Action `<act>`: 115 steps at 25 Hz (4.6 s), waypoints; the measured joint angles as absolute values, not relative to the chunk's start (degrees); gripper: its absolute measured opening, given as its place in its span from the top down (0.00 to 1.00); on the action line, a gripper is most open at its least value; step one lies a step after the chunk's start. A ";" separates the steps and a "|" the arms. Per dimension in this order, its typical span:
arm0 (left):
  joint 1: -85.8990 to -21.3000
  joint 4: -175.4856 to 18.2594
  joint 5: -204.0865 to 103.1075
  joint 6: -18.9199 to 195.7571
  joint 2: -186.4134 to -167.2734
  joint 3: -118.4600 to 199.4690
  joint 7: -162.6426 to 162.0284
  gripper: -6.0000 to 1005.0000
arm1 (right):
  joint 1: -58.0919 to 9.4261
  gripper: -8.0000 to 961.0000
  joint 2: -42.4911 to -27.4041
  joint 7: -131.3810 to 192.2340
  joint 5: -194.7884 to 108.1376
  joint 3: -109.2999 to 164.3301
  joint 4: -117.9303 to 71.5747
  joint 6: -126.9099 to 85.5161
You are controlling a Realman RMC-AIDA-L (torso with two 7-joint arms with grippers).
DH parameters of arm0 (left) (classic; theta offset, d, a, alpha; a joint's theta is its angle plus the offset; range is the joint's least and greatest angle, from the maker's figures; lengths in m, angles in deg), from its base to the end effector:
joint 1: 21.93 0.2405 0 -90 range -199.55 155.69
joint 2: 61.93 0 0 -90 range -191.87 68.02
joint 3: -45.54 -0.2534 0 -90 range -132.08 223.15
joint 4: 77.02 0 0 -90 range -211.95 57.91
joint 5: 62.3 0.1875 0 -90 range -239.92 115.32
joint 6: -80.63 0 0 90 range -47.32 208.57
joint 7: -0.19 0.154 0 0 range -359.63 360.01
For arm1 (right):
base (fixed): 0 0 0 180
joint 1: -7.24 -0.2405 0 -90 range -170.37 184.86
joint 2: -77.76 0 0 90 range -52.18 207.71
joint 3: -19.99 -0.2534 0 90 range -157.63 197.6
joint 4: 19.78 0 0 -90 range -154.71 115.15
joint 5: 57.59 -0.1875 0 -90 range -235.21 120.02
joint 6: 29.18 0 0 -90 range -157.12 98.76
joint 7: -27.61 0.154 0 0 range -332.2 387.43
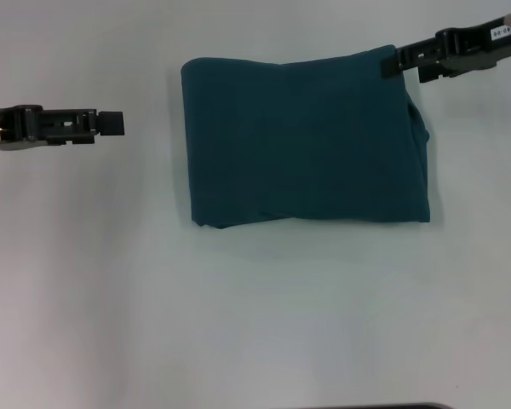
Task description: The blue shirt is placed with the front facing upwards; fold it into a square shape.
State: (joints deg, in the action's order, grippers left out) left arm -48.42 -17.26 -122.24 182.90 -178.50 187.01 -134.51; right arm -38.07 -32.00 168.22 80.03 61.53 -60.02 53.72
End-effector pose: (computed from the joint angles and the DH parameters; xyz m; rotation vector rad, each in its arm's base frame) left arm -0.2428 0.3015 0.0576 -2.4914 -1.6096 -0.6070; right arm 0.2354 0.3922 0.0459 -2.3357 1.6138 0.1951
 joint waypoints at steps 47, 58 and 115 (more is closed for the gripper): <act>-49.38 -17.87 -123.78 179.30 -180.11 189.24 -134.02 0.05 | -38.78 0.10 -35.91 170.87 83.42 64.81 -57.74 40.80; -50.21 -17.97 -123.73 179.29 -180.14 189.24 -134.08 0.05 | -39.27 0.59 -35.63 171.25 83.84 65.48 -57.05 39.84; -51.03 -18.55 -125.03 178.28 -180.27 190.56 -134.56 0.05 | -41.13 0.71 -32.58 181.21 93.35 68.18 -56.79 27.09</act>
State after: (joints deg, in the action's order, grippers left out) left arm -51.03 -18.55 -125.03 178.28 -180.27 190.56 -134.56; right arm -41.13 -32.58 181.21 93.35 68.18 -56.79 27.09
